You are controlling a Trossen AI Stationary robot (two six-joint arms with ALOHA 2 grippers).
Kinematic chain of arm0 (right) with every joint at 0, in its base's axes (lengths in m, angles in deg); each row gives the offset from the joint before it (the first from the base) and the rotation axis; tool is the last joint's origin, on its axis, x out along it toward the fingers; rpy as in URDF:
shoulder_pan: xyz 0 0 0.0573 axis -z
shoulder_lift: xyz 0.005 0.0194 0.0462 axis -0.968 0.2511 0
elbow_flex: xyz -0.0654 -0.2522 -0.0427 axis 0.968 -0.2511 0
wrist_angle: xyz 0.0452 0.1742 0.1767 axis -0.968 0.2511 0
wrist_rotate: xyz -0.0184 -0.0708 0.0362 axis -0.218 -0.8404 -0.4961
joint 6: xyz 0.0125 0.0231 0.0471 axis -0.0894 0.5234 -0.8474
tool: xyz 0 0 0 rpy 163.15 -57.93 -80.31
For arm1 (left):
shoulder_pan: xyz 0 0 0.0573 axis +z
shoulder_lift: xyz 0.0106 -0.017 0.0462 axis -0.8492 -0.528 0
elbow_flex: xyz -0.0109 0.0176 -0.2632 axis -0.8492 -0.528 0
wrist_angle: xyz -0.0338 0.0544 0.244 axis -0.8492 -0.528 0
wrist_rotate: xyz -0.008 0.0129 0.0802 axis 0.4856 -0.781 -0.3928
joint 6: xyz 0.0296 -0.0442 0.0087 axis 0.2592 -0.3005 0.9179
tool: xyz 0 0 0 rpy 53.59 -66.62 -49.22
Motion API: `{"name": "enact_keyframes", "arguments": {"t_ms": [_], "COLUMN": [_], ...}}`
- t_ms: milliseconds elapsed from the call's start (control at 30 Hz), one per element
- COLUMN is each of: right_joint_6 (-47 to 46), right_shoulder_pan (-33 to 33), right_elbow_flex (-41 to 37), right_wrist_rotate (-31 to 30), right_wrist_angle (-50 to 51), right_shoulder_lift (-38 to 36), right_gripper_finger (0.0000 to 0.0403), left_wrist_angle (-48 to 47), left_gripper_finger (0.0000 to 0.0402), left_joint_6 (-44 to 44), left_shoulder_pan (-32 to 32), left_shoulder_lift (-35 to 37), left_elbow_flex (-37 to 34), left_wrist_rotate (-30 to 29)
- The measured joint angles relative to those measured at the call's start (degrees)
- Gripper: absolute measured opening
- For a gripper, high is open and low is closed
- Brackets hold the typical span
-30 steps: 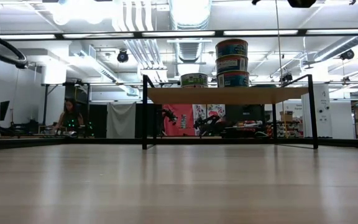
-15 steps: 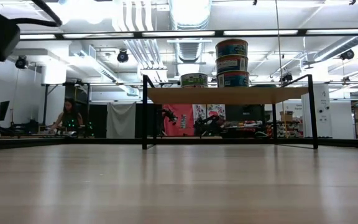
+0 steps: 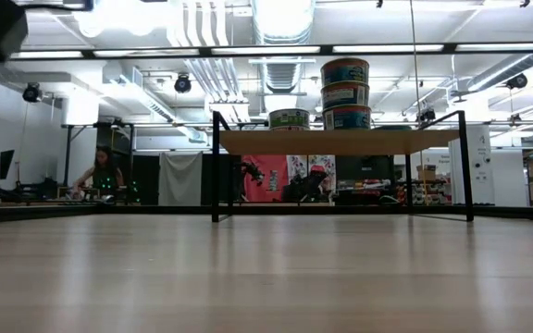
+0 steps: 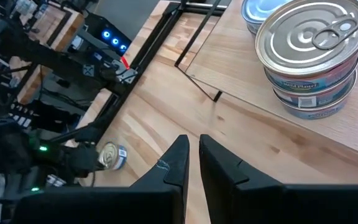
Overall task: Stack canned seafood by type on shelf
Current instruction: Stack the blue-pink tuna can on top of the other blue-pink tuna cans
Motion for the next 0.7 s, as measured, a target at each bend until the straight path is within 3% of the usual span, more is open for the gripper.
{"name": "enact_keyframes", "arguments": {"t_ms": [200, 333, 567, 700], "right_joint_6": [0.24, 0.74, 0.64, -2.90], "right_shoulder_pan": [-0.01, -0.01, -0.01, -0.14], "right_elbow_flex": [-0.02, -0.02, -0.06, -0.06], "right_wrist_rotate": [0.00, 0.01, 1.39, 1.56], "right_wrist_angle": [0.00, 0.00, 1.96, 6.40], "right_shoulder_lift": [1.22, 1.79, 0.90, -0.62], "right_gripper_finger": [0.0028, 0.0028, 0.0028, 0.0028], "left_wrist_angle": [-10.79, -12.22, -10.60, -3.96], "left_gripper_finger": [0.0001, 0.0001, 0.0001, 0.0001], "left_joint_6": [2.40, 2.72, 2.93, 4.30], "left_shoulder_pan": [-0.02, -0.12, -0.55, -0.50], "left_shoulder_lift": [1.42, 4.09, 9.34, 10.48], "left_elbow_flex": [6.49, 8.07, 0.80, -4.03], "left_wrist_rotate": [-1.29, -4.49, -6.56, -6.62]}}
